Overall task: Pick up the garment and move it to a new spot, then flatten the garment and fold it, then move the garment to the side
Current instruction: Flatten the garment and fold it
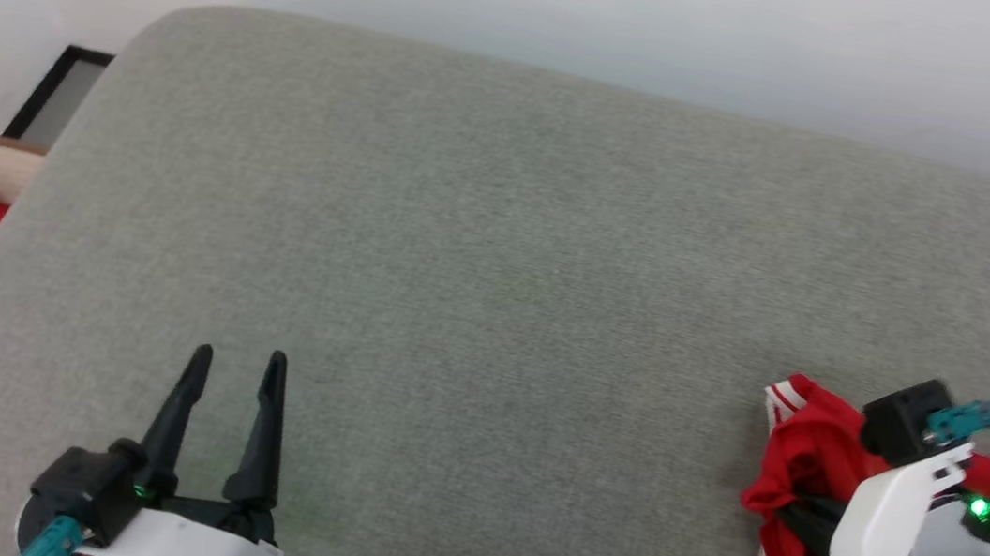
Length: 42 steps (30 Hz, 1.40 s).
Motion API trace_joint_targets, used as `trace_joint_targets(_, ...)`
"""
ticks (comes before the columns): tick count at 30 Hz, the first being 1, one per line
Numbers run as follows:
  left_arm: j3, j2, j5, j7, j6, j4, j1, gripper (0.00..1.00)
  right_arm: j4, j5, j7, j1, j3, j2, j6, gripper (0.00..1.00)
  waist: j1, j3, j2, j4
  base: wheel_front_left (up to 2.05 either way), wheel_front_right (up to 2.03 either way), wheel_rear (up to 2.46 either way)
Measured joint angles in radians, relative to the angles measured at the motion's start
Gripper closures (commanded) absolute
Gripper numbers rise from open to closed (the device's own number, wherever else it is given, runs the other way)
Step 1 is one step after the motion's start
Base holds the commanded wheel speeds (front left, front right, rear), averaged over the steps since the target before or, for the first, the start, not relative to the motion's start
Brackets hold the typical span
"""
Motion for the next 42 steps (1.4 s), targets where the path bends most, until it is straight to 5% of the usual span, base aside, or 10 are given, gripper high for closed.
trace_joint_targets(8, -0.01, -0.009, -0.007, 0.0, 0.0, 0.028, -0.009, 0.0, 0.109, -0.006, -0.086, -0.013, 0.052, -0.027, 0.0, 1.0, 0.0, 0.014, 0.0, 0.05, 0.0, 0.0, 0.0)
trace_joint_targets(11, -0.015, -0.013, -0.007, 0.0, 0.0, 0.044, -0.01, 0.0, 0.13, 0.008, -0.112, -0.02, 0.07, -0.03, 0.0, 0.51, -0.0001, 0.012, 0.0, 0.047, 0.0, 0.0, 0.0)
trace_joint_targets(12, -0.014, -0.013, -0.007, 0.0, 0.0, 0.048, -0.01, 0.0, 0.13, 0.012, -0.122, -0.021, 0.078, -0.03, 0.0, 0.02, 0.0, 0.009, 0.0001, 0.044, 0.0, 0.0, 0.0)
trace_joint_targets(27, -0.002, 0.021, -0.006, 0.0, 0.0, 0.067, -0.007, 0.0, 0.089, 0.176, -0.281, -0.107, 0.072, -0.044, 0.0, 0.0, 0.0, -0.045, 0.0, -0.051, 0.0, 0.0, 0.0)
trace_joint_targets(35, -0.014, 0.033, -0.022, 0.0, 0.0, 0.112, -0.002, 0.0, 0.257, 0.131, -0.584, -0.103, 0.122, -0.125, 0.0, 0.0, 0.0, -0.066, 0.0, -0.111, 0.0, 0.0, 0.0)
trace_joint_targets(42, 0.019, 0.036, -0.011, 0.0, 0.0, 0.123, 0.03, 0.0, 0.458, 0.082, -0.867, -0.104, 0.115, -0.082, 0.0, 0.0, 0.0, -0.097, 0.0, -0.158, 0.0, 0.0, 0.0)
